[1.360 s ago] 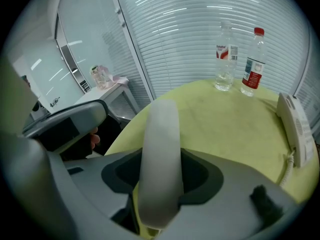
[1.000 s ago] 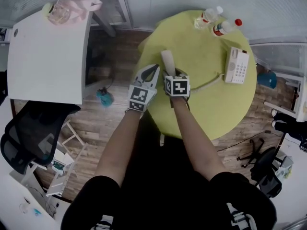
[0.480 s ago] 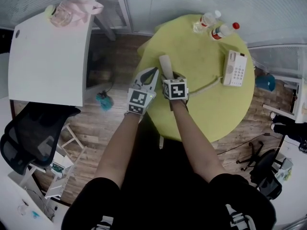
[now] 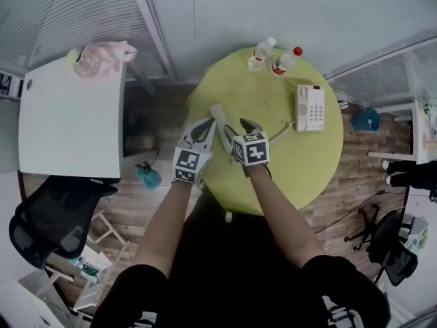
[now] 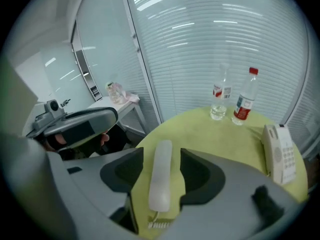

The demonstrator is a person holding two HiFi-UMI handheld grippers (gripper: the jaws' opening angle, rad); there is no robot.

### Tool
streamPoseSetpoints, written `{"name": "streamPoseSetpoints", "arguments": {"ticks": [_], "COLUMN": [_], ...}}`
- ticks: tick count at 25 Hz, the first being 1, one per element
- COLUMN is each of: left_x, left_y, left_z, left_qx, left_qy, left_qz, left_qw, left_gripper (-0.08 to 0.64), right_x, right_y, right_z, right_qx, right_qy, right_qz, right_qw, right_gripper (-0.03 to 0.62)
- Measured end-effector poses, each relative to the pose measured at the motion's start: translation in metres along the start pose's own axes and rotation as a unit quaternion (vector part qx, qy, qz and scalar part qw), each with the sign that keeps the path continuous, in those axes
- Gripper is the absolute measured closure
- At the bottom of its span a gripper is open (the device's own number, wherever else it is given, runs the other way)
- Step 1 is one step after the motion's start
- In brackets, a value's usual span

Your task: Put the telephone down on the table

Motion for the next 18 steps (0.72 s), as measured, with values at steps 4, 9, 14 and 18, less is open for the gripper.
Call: {"name": "streamPoseSetpoints", "arguments": {"ticks": [4, 9, 14, 18], "left_x": [-0.035, -0.079, -0.114, -0.144], "left_y": [-0.019, -0.046, -0.081, -0.103], "left_z": [-0.009, -0.018, -0.024, -0.035], "left_qx": [0.023, 0.061, 0.103, 0.13], "left_qy": [-0.013, -0.027, -0.043, -0.061], "left_qz": [0.02, 0.047, 0.057, 0.057], "left_qw": [0.9995, 0.9966, 0.9921, 0.988], "left_gripper": [0.548, 0.547, 0.547, 0.547], "right_x": [-0.004, -0.006, -0.009, -0.008], "right_y": [-0.01, -0.019, -0.017, -0.008], "right_z": [-0.059, -0.137, -0.212, -0.252], "right_qx": [-0.029, -0.055, -0.075, -0.085], "right_qy": [-0.052, -0.157, -0.268, -0.316], "right_qz": [0.025, 0.015, -0.034, -0.065], "right_qw": [0.998, 0.986, 0.96, 0.943], "right_gripper": [0.36, 0.463, 0.559, 0.572]}}
Point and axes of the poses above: the fingertips, and each gripper's own axes: z forward along the fingers, y to its left, x out of its underside, the point moved 10 cm from there along -z, backward along the fingers, and after that the axes turned 9 degrees about z, right-handed, at the moved point
